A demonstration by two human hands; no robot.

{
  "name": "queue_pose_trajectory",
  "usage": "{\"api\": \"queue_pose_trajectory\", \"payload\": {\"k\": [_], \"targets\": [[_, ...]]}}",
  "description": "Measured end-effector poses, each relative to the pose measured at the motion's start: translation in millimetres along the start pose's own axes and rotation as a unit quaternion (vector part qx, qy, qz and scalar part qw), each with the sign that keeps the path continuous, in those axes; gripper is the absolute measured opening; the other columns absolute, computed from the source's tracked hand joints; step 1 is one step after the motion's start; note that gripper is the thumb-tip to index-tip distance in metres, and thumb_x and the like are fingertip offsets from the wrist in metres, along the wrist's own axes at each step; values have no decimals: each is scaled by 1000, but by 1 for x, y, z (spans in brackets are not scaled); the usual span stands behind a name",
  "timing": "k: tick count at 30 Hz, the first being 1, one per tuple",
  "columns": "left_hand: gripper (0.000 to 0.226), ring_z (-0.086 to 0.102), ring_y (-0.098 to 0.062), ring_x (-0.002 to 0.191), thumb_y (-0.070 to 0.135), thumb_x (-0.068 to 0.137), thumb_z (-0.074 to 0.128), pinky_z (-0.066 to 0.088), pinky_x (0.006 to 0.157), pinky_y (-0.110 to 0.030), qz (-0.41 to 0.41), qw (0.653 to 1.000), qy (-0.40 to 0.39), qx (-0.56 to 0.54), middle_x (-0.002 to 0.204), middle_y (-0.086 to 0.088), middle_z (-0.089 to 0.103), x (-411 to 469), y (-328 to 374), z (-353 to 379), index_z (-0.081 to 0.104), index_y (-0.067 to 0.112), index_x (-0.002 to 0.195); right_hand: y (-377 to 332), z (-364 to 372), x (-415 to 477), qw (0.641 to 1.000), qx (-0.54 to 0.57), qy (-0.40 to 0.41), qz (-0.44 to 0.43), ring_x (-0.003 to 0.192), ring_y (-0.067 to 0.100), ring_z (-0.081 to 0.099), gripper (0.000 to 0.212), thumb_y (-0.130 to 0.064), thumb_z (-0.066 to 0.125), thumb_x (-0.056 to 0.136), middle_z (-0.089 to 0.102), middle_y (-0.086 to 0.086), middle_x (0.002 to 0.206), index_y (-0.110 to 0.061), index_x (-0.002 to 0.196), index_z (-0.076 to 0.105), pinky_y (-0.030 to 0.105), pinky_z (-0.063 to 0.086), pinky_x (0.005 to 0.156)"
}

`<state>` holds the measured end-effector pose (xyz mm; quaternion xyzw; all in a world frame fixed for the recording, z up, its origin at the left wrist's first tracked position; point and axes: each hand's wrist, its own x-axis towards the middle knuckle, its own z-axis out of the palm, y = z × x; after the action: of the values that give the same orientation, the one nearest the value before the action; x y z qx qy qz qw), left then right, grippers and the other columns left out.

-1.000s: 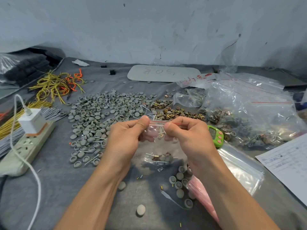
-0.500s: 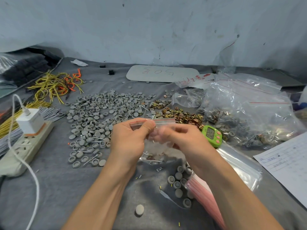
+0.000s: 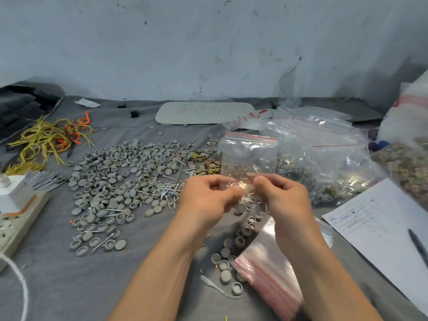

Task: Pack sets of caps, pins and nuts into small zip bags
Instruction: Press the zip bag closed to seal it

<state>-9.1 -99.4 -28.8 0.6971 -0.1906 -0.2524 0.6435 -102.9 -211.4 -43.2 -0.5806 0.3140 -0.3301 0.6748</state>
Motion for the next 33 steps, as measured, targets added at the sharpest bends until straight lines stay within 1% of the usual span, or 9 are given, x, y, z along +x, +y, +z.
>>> {"api": "queue_pose_trajectory", "payload": {"k": [6,9,12,17,20,23,26,30,33], "targets": [[29,73,-15,66,9,80,86,56,58,-25,53,999,3,-4,77,-4,77,15,5,70,76,20,105,-4,-46,9,994,-9,111,-18,67,12,70,19,-1,75,87,79,2,78,-19,87,81,32,57,66],[46,75,-17,92,14,87,77,61,87,-40,63,998,-6,20,104,1,77,19,0,110,64,20,131,-7,-74,24,982,17,189,-13,63,10,69,21,-2,77,86,77,-2,73,-22,86,82,33,59,65],[60,57,-8,119,9,91,64,43,103,-24,126,977,15,169,136,9,59,12,-6,136,48,27,146,-4,-97,41,962,-79,260,-7,87,12,71,41,-18,78,88,77,-2,111,-20,128,70,40,60,88],[56,57,-9,104,-7,79,50,41,88,-19,221,911,-59,343,119,9,66,-1,-15,141,63,30,119,-6,-118,33,912,-209,339,-96,104,11,67,44,-2,59,88,73,-11,118,-29,122,68,37,53,100],[50,64,-14,103,-4,78,52,51,94,-29,207,890,-89,396,111,9,72,0,-15,136,70,31,109,-4,-123,28,934,-266,214,-100,91,-1,70,47,7,56,82,76,-19,91,-34,93,75,32,57,95],[39,66,-13,86,0,71,52,54,77,-26,165,877,-125,434,91,10,73,1,-9,129,69,33,84,3,-116,24,917,-396,38,-32,115,13,68,55,6,58,85,75,-7,122,-29,125,74,26,48,107],[31,63,-5,71,2,69,55,46,60,-22,130,866,-131,466,72,13,68,-1,-3,117,66,31,67,-2,-114,21,898,-430,56,-73,119,13,65,51,-1,63,87,73,-9,127,-32,127,73,24,45,103],[28,64,-6,69,5,75,61,48,61,-24,103,839,-165,508,70,11,68,-10,2,95,70,31,68,-9,-111,-4,915,-393,-44,-78,95,-8,66,28,-22,81,83,75,-22,102,-37,106,80,24,55,92],[28,65,-4,74,9,83,66,52,66,-22,71,810,-204,545,80,12,69,-16,-4,76,70,33,70,-2,-104,-30,862,-479,-166,-14,104,-3,62,60,-44,91,70,70,-19,124,-46,126,68,26,50,86]]}}
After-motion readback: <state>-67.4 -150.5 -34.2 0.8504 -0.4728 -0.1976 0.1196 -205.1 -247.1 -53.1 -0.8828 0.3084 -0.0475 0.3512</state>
